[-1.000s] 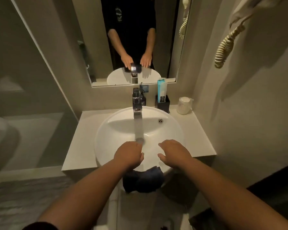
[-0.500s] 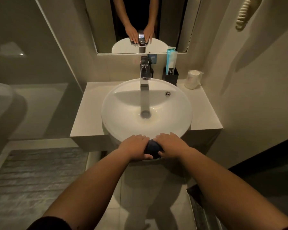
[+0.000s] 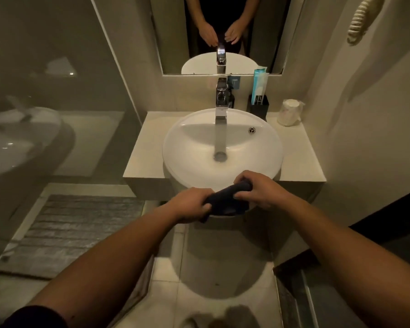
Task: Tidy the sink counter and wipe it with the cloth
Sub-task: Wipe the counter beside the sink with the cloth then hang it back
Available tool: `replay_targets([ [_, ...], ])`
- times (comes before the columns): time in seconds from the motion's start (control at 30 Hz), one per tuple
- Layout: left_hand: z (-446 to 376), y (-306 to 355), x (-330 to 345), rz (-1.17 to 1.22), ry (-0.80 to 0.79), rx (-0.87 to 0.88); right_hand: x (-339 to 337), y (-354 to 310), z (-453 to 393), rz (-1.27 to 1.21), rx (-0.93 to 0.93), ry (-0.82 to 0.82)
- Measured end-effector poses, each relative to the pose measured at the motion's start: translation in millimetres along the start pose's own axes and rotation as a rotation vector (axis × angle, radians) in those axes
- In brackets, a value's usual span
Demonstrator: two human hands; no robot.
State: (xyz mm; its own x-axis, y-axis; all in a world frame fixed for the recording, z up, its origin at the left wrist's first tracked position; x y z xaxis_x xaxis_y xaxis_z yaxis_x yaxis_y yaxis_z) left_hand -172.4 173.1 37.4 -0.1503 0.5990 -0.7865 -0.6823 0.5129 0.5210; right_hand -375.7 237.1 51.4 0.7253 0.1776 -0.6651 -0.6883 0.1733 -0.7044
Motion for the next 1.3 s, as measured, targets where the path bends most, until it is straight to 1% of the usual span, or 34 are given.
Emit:
replay_targets([
  [0.07,18,6,-11,0.197,-0.042,-0.048,-14,-14,-1,-0.097,-0.024,-0.015],
  [0.13,31,8,-20,0.427,-0.058,-0.088,-22,-30,-10,-0.134,-0.058,-0.036],
  [0.2,38,9,-26,0.689,-0.068,-0.114,-25,-48,-21,-0.195,-0.089,-0.075],
  [0.27,42,5,-32,0.889,-0.055,-0.119,-24,-68,-32,-0.276,-0.115,-0.136],
  [0.4,43,-16,-41,1.057,0.014,-0.129,-16,-101,-62,-0.260,-0.160,-0.240],
  [0.53,33,-52,-51,1.275,0.039,-0.110,-1,-122,-108,-0.317,-0.149,-0.250],
  [0.63,15,-81,-56,1.423,0.070,-0.108,11,-131,-149,-0.367,-0.067,-0.240],
  [0.73,-9,-109,-64,1.617,0.079,-0.116,22,-130,-195,-0.408,0.098,-0.227],
  [0.8,-23,-131,-72,1.701,0.084,-0.142,25,-126,-225,-0.492,0.240,-0.143],
  [0.87,-39,-156,-82,1.753,0.122,-0.184,26,-115,-256,-0.701,0.392,0.003],
  [0.9,-48,-170,-87,1.764,0.180,-0.228,25,-107,-271,-0.798,0.454,0.101],
  [0.93,-58,-184,-94,1.757,0.269,-0.288,24,-97,-287,-0.843,0.500,0.193],
  [0.97,-69,-199,-102,1.716,0.380,-0.361,23,-89,-303,-0.822,0.519,0.276],
  [1.0,-79,-212,-113,1.645,0.491,-0.433,21,-81,-318,-0.701,0.504,0.336],
  [1.07,-100,-236,-138,1.377,0.659,-0.541,18,-64,-348,-0.253,0.415,0.401],
  [1.1,-108,-246,-151,1.218,0.714,-0.559,18,-59,-359,-0.016,0.353,0.415],
  [1.13,-115,-253,-165,1.076,0.760,-0.559,16,-58,-367,0.161,0.303,0.430],
  [1.23,-150,-274,-203,0.784,0.841,-0.549,16,-44,-396,0.449,0.201,0.437],
  [1.3,-176,-285,-224,0.683,0.855,-0.541,23,-32,-410,0.531,0.201,0.392],
])
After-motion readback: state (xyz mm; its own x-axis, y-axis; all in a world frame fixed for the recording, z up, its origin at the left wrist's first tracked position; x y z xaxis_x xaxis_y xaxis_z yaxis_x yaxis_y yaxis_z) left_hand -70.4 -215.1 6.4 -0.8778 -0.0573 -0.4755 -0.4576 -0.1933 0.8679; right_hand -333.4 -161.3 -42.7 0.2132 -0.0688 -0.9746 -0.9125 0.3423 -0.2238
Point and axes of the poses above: each hand's wrist, its own z-axis away from the middle knuckle, its own x-axis out of the palm, y = z × x, the point moved 1 cm from there along -z, towards the middle knuckle, and after that the axes turned 2 degrees about -x, right-handed, at the moved point
